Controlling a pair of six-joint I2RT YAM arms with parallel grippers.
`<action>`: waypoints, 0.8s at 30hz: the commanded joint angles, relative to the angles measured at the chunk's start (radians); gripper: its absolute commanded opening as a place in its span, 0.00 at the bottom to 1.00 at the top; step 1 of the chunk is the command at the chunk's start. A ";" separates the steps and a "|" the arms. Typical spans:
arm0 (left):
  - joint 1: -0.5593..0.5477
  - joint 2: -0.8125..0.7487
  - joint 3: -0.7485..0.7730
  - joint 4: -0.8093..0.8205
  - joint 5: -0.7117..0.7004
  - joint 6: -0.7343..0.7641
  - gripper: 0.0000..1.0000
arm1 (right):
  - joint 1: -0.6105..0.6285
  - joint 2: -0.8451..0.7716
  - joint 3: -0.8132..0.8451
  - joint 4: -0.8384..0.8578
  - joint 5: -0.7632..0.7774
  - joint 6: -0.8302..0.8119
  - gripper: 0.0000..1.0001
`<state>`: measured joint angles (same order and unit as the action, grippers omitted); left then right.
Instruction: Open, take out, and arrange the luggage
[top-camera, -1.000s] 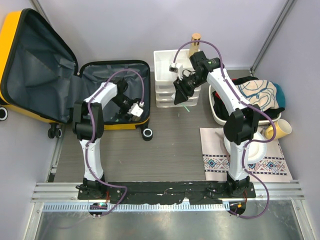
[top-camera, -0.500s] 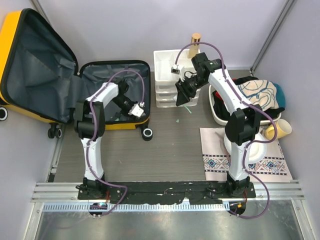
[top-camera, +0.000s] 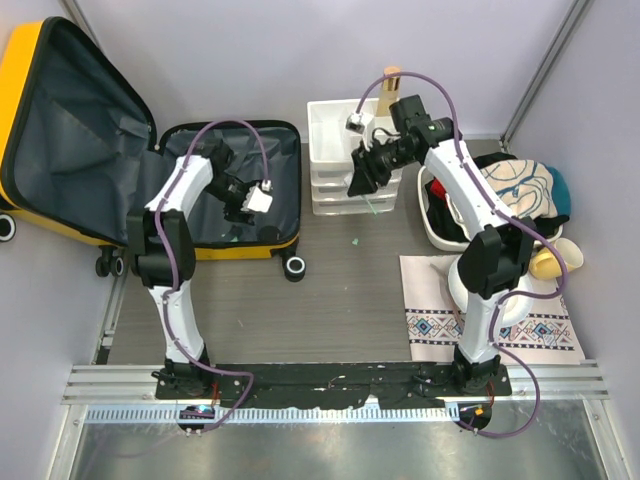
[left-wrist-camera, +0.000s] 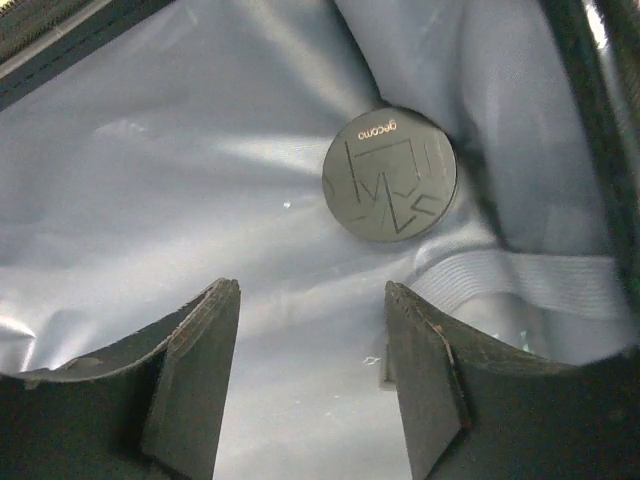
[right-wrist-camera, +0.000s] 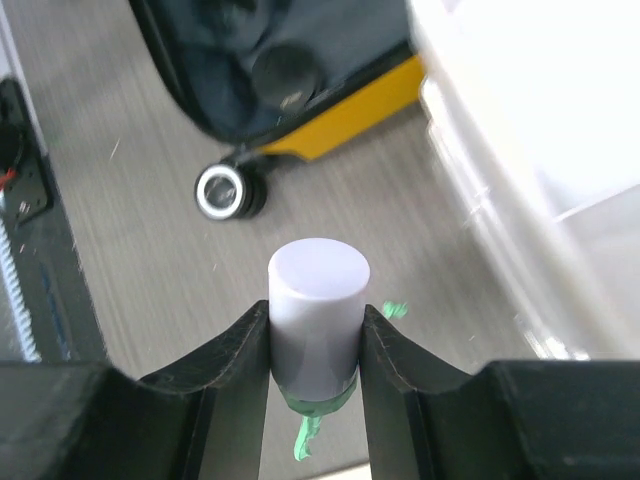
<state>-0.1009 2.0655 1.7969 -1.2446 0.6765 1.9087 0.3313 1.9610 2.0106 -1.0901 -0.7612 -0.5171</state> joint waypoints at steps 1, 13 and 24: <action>-0.008 -0.108 -0.086 0.117 0.075 -0.212 0.64 | -0.008 -0.103 0.043 0.339 -0.003 0.202 0.01; -0.010 -0.142 -0.154 0.313 0.081 -0.534 0.66 | -0.017 -0.054 0.209 0.644 0.422 0.189 0.01; -0.010 -0.186 -0.228 0.395 0.071 -0.600 0.66 | -0.040 -0.045 0.148 0.746 0.480 0.028 0.01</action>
<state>-0.1101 1.9423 1.5768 -0.9066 0.7227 1.3537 0.2935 1.9270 2.1967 -0.4408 -0.3233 -0.3752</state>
